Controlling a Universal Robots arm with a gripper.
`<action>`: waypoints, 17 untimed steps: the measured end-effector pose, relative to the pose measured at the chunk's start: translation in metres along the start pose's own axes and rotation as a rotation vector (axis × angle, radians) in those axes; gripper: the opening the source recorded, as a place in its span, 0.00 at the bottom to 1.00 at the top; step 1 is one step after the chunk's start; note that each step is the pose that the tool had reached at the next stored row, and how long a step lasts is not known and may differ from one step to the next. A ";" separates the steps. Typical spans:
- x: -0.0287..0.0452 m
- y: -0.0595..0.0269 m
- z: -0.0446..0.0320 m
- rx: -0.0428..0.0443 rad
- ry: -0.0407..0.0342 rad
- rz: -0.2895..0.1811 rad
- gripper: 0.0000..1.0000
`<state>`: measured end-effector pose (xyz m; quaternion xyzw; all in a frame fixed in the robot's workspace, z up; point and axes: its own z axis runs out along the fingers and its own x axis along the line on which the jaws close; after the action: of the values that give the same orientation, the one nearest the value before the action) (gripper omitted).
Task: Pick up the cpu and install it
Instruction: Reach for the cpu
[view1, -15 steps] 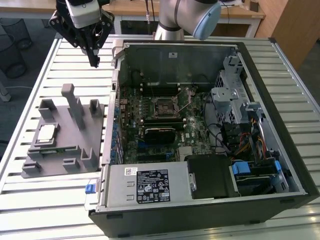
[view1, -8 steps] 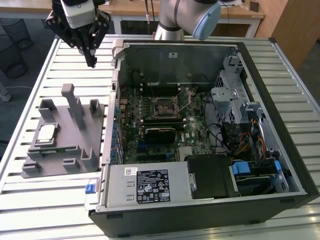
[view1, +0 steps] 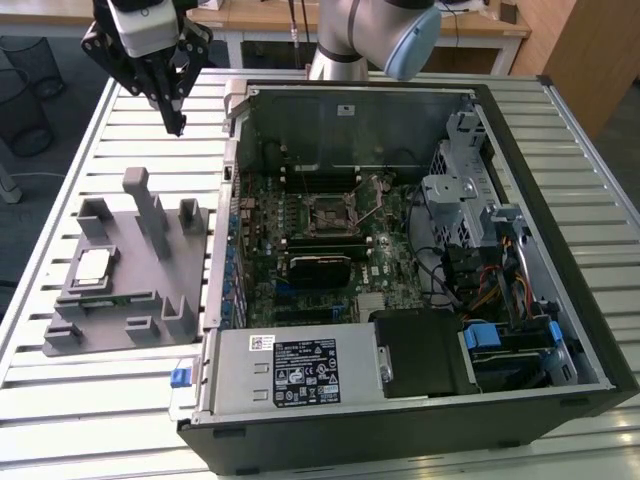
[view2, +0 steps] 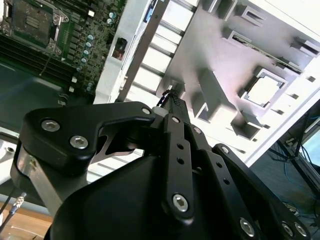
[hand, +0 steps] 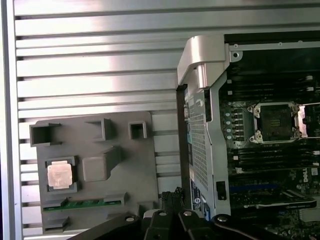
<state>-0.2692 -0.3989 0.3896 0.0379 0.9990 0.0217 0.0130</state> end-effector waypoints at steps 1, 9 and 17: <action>0.0012 -0.0001 0.0000 0.0000 0.0000 0.000 0.11; 0.0107 -0.0008 0.0003 0.0001 0.0001 0.000 0.11; 0.0204 -0.0016 0.0005 0.0001 0.0003 0.000 0.11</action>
<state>-0.2896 -0.3989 0.3886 0.0379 0.9990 0.0217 0.0129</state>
